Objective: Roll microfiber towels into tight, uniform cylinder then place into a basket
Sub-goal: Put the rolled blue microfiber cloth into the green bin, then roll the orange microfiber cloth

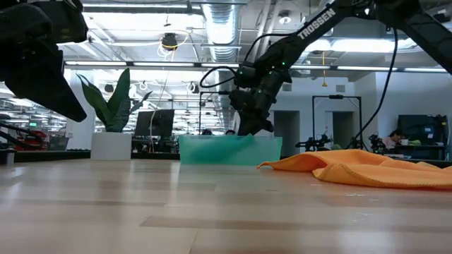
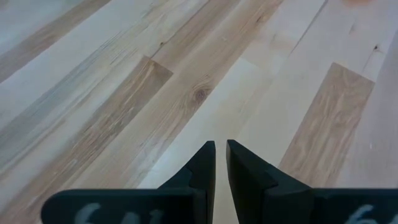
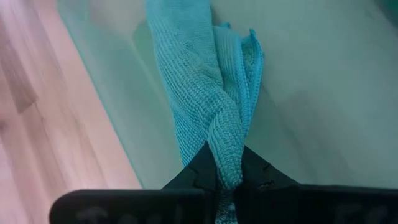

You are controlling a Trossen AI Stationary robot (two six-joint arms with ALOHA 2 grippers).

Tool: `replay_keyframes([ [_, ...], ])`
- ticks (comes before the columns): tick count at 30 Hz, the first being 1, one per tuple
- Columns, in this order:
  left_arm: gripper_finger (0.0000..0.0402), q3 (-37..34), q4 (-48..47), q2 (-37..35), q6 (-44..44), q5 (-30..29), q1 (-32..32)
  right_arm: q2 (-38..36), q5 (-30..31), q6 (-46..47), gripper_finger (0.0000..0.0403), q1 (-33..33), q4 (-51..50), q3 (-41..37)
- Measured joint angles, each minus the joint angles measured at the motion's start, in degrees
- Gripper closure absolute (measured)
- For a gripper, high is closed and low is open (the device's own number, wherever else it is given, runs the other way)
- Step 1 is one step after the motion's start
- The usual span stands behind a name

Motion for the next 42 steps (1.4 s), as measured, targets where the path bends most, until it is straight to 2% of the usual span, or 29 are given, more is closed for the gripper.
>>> replay_keyframes([
  [6, 0.0372, 0.0, 0.0, 0.0, 0.0, 0.0, 0.0, 0.0, 3.1, -1.7, 0.0356, 0.4, -0.4, 0.0],
  [10, 0.0372, 0.0, 0.0, 0.0, 0.0, 0.0, 0.0, 0.0, 6.0, -3.3, 0.0339, 1.3, -1.2, 0.0],
  [22, 0.0372, 0.0, 0.0, 0.0, 0.0, 0.0, 0.0, -0.2, 7.6, -4.4, 0.0221, 2.3, -1.7, 0.0],
  [28, 0.0372, 0.0, 0.0, 0.0, 0.0, 0.0, 0.0, -0.3, 7.5, -4.0, 0.0182, 2.1, -5.1, 0.0],
  [34, 0.0372, 0.0, 0.0, 0.0, 0.0, 0.0, 0.0, -0.4, 7.4, -4.3, 0.0174, 2.1, -7.6, 0.0],
  [42, 0.0372, 0.0, 0.0, 0.0, 0.1, 0.0, 0.0, -5.9, 7.6, -4.3, 0.0192, 3.3, -8.6, -0.1],
])
